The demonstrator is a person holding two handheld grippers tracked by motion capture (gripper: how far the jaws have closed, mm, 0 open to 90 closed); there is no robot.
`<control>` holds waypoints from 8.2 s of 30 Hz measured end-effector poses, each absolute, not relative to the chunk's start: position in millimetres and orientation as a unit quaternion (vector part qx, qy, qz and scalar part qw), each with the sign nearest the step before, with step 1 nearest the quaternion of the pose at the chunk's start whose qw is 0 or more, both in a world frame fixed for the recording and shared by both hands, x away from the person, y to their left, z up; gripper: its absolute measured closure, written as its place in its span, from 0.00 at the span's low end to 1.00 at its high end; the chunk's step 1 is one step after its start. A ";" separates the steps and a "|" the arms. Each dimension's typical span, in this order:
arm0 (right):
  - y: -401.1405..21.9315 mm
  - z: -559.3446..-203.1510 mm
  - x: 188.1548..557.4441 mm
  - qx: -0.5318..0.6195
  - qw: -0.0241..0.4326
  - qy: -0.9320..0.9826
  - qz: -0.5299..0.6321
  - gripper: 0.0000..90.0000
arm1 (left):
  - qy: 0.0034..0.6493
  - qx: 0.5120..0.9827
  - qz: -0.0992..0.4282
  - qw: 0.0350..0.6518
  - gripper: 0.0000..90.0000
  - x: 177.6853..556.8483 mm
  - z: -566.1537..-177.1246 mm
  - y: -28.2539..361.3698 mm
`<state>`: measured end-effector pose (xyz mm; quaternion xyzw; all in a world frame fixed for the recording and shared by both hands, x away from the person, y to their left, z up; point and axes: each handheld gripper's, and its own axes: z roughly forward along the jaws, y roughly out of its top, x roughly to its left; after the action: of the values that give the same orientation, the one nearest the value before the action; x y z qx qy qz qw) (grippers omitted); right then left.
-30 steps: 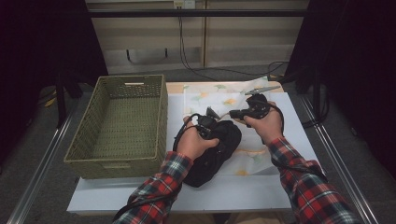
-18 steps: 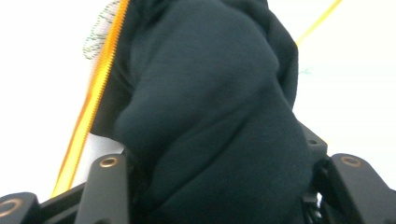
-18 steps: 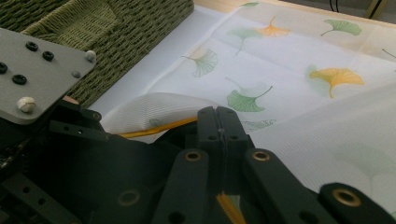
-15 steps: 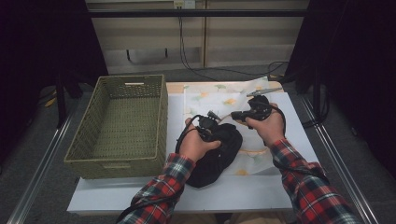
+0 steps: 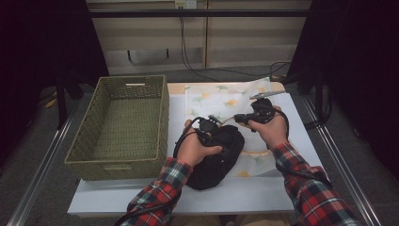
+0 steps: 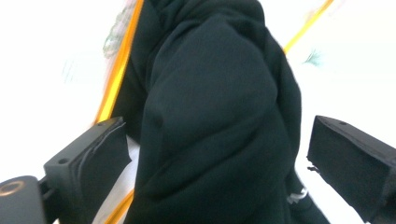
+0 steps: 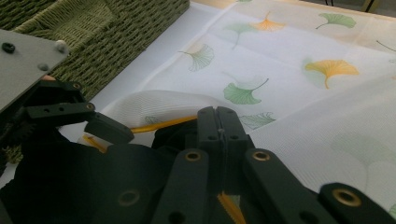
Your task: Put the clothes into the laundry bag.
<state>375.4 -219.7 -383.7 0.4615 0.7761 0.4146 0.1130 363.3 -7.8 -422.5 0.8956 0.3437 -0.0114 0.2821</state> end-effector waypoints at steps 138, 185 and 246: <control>-219.3 -389.0 375.4 0.462 0.096 0.779 0.413 1.00 | 0.354 0.892 0.015 0.279 0.12 351.9 -450.3 -6.7; -220.3 -388.4 373.6 0.460 0.090 0.778 0.419 1.00 | 0.449 0.836 -0.038 0.313 0.80 371.3 -443.9 -22.7; -217.6 -388.6 374.6 0.453 0.088 0.787 0.410 1.00 | 0.413 0.859 -0.034 0.301 0.82 355.0 -456.9 -10.2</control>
<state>374.6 -217.6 -388.6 0.4534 0.7866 0.4098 0.0877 355.0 -10.2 -456.9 0.8589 0.4130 -0.0336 0.3009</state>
